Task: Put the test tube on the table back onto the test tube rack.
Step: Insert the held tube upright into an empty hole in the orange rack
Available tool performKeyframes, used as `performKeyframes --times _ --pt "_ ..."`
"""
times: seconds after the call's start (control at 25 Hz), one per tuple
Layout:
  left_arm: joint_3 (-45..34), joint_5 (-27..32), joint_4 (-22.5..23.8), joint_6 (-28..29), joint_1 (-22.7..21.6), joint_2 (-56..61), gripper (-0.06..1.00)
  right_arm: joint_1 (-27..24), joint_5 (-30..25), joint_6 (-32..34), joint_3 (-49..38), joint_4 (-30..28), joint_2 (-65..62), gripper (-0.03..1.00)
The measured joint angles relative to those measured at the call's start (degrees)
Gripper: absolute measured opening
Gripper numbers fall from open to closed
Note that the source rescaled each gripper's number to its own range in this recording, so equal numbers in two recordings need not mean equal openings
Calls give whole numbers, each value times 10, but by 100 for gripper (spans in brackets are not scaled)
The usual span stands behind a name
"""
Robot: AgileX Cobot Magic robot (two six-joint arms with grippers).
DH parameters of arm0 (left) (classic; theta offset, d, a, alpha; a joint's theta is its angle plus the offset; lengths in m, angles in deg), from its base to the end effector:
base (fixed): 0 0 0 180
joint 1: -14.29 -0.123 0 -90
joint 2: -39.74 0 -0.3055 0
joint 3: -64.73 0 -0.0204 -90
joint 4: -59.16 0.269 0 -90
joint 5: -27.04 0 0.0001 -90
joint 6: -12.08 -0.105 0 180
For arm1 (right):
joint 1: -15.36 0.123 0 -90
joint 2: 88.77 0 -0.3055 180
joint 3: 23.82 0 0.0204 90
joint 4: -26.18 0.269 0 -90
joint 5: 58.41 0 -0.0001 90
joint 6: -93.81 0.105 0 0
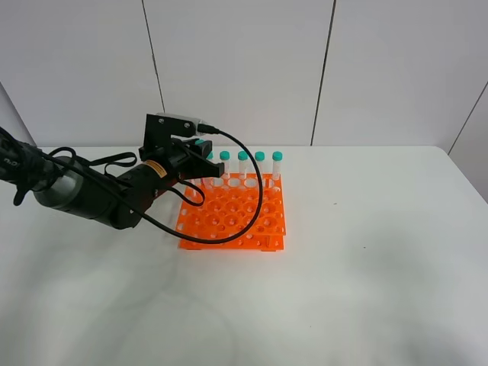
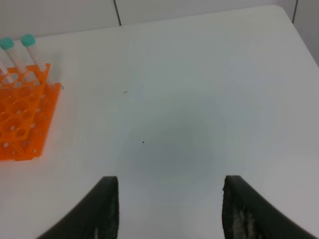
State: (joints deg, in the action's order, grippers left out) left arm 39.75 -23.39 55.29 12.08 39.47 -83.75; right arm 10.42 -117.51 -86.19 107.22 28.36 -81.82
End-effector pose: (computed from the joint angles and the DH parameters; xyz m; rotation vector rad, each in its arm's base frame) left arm 0.3919 -0.1782 0.1443 0.3009 1.6956 -0.3134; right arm 0.0034 0.0031 0.2832 0.0852 2.0049 -0.0099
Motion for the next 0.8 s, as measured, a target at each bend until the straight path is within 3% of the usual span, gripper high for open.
performKeyframes --times 0.8 --pt "0 -14 1 0 3 -16 0 0 0 0 0 0 0 54"
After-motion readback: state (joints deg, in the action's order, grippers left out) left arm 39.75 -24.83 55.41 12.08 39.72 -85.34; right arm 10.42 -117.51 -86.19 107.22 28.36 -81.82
